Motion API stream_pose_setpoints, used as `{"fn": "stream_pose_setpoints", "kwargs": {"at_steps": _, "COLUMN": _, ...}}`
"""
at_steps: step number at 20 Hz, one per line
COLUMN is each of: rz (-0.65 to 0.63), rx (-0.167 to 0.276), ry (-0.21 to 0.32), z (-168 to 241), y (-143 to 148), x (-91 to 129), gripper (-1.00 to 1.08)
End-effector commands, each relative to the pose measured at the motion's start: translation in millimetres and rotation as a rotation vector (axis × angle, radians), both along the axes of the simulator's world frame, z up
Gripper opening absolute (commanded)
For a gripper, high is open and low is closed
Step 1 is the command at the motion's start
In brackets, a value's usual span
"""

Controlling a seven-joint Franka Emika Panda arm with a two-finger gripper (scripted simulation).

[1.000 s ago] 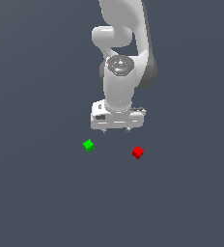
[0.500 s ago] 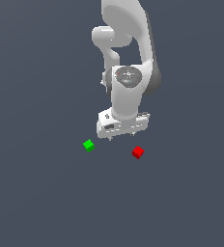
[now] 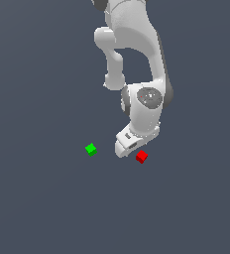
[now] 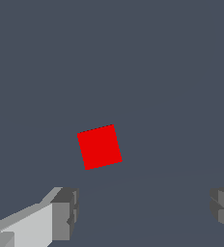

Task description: Stack the red cube on top of the green cube.

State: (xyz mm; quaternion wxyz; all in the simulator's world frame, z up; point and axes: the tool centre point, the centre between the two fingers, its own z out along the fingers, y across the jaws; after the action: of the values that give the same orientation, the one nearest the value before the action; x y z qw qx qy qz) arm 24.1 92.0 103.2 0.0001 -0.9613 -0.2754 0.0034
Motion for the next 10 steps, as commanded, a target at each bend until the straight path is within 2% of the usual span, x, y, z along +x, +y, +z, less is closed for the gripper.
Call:
{"fn": "stream_pose_setpoints", "kwargs": {"at_steps": 1, "rz": 0.076, "rx": 0.002, "ry": -0.003, "z": -10.3, "y": 12.3, "x": 1.6, "gripper": 1.00}}
{"fn": "stream_pose_setpoints", "kwargs": {"at_steps": 10, "rz": 0.230, "rx": 0.003, "ry": -0.006, "z": -31.8, "y": 37.7, "x": 0.5, "gripper": 1.00}}
